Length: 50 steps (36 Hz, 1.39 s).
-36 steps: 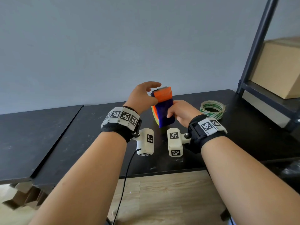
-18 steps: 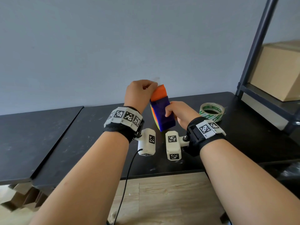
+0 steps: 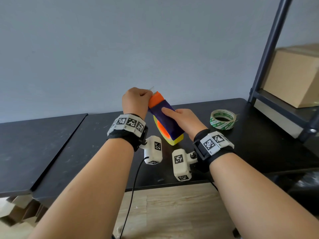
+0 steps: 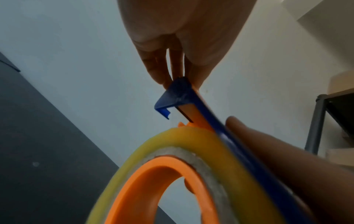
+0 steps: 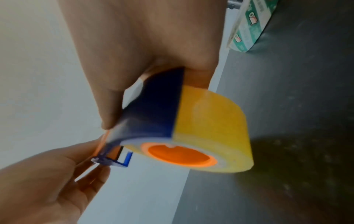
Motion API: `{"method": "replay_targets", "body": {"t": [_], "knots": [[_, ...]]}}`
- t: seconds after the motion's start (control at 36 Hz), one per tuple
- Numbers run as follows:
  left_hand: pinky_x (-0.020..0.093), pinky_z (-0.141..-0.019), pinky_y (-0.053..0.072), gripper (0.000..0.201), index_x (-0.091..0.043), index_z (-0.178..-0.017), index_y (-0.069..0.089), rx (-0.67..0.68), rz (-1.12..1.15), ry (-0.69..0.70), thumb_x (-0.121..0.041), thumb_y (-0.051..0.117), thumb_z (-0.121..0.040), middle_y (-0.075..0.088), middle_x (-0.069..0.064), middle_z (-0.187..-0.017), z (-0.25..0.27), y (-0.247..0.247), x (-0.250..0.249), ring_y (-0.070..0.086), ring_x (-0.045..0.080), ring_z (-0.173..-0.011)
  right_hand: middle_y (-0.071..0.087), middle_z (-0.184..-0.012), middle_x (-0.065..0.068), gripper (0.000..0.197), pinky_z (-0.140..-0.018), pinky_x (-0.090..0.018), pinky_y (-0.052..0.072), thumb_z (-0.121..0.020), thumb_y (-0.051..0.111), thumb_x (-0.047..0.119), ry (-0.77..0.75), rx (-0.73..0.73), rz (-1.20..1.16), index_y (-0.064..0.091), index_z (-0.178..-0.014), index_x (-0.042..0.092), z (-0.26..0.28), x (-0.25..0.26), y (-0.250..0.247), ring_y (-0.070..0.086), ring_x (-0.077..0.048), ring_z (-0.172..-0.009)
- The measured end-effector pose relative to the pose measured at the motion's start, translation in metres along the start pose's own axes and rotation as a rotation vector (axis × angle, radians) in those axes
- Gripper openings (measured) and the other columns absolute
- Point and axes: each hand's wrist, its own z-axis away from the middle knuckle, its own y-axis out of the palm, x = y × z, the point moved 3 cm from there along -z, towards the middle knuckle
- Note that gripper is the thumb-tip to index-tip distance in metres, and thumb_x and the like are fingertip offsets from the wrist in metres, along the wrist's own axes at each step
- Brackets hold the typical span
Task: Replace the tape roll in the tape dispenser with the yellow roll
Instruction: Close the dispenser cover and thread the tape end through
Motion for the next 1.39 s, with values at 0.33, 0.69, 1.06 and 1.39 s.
{"method": "replay_targets", "body": {"t": [0.33, 0.69, 1.06, 1.39], "knots": [[0.03, -0.067, 0.043, 0.018, -0.015, -0.071, 0.065, -0.016, 0.119, -0.15, -0.023, 0.062, -0.087, 0.058, 0.004, -0.075, -0.011, -0.003, 0.011, 0.051, 0.02, -0.07, 0.055, -0.06, -0.001, 0.043, -0.053, -0.021, 0.037, -0.086, 0.062, 0.052, -0.139, -0.07, 0.065, 0.058, -0.074, 0.011, -0.001, -0.001, 0.0, 0.049, -0.011, -0.051], [0.029, -0.068, 0.04, 0.015, -0.015, -0.072, 0.061, 0.07, 0.198, -0.095, -0.02, 0.064, -0.086, 0.056, 0.006, -0.076, -0.011, 0.004, 0.014, 0.049, 0.018, -0.072, 0.054, -0.054, 0.0, 0.044, -0.052, -0.022, 0.038, -0.085, 0.063, 0.051, -0.124, -0.112, 0.078, 0.053, -0.06, 0.016, -0.005, 0.0, -0.001, 0.05, -0.013, -0.049], [0.042, -0.091, 0.048, 0.02, -0.01, -0.091, 0.078, -0.002, 0.088, 0.075, -0.025, 0.065, -0.088, 0.071, 0.005, -0.102, -0.006, 0.01, 0.023, 0.06, 0.028, -0.105, 0.05, -0.05, -0.001, 0.049, -0.055, -0.029, 0.038, -0.073, 0.075, 0.051, 0.005, -0.195, -0.077, 0.05, -0.049, 0.017, -0.009, -0.003, 0.002, 0.048, -0.017, -0.049], [0.022, -0.085, 0.033, 0.022, -0.011, -0.094, 0.078, -0.027, 0.095, 0.091, -0.023, 0.06, -0.092, 0.069, 0.002, -0.108, -0.002, 0.012, 0.03, 0.05, 0.022, -0.11, 0.066, -0.064, -0.007, 0.041, -0.06, -0.03, 0.045, -0.071, 0.078, 0.048, 0.061, -0.208, -0.154, 0.068, -0.067, 0.009, -0.006, 0.0, 0.005, 0.06, -0.019, -0.059]]}}
